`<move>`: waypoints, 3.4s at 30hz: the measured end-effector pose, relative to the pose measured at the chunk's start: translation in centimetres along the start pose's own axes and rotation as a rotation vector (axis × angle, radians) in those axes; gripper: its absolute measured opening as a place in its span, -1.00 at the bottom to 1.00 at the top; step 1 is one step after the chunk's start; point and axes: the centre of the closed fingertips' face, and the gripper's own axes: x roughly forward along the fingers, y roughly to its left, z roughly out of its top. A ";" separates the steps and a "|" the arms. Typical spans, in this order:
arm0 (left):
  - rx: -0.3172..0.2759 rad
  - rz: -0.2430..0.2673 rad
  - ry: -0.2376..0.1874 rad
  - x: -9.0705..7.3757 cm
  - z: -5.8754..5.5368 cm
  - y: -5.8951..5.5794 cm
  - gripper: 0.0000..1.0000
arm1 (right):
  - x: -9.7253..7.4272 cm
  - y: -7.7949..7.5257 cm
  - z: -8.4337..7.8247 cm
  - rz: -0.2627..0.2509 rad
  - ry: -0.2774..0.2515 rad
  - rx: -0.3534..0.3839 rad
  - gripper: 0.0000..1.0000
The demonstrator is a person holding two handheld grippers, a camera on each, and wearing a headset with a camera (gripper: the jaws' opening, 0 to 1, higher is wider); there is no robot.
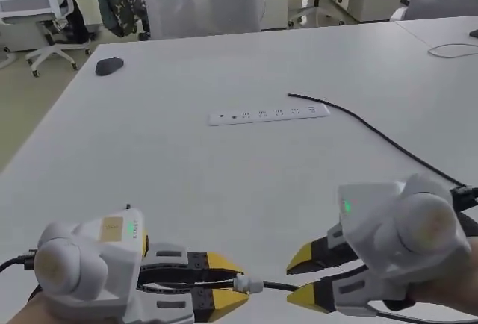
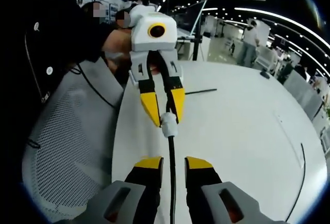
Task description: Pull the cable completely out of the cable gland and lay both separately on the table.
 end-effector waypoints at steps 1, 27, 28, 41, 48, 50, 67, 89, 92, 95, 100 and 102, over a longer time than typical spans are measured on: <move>0.000 -0.001 0.000 0.0 0.0 0.0 -0.70 | 0.4 0.2 0.4 0.011 -0.005 -0.002 -0.78; 0.000 0.023 -0.017 -0.7 0.2 0.6 -0.70 | -2.5 -1.3 -4.3 -0.048 0.081 0.015 -1.00; 0.000 0.024 -0.017 -0.7 0.2 0.6 -0.70 | -2.9 -1.4 -5.1 -0.056 0.092 0.026 -1.00; -0.016 0.036 -0.003 -1.0 -0.5 0.9 -0.70 | -5.9 -2.1 -11.9 -0.114 0.174 0.106 -1.00; -0.017 0.038 -0.010 -1.1 -0.3 1.0 -0.70 | -5.7 -2.4 -13.3 -0.131 0.225 0.120 -1.00; -0.017 0.040 -0.013 -1.2 -0.1 1.0 -0.70 | -5.5 -2.2 -13.2 -0.121 0.235 0.099 -1.00; 0.004 -0.001 -0.018 0.2 0.6 -0.3 -0.70 | 0.0 0.3 0.5 0.030 -0.006 -0.063 -0.82; -0.034 0.063 -0.038 -2.3 0.2 1.0 -0.70 | -3.4 -2.1 -5.2 -0.052 0.106 -0.066 -1.00; -0.034 0.066 -0.037 -2.4 0.2 1.1 -0.70 | -3.6 -2.1 -5.8 -0.066 0.123 -0.069 -1.00; -0.034 0.066 -0.039 -2.3 0.2 0.9 -0.70 | -3.2 -2.1 -6.2 -0.082 0.129 -0.089 -1.00; -0.036 0.069 -0.033 -2.2 0.1 0.9 -0.70 | -2.4 -2.3 -7.7 -0.099 0.210 -0.080 -0.84; -0.038 0.067 -0.024 -2.2 -0.1 0.9 -0.70 | -2.0 -1.5 -6.6 -0.060 0.173 -0.059 -0.84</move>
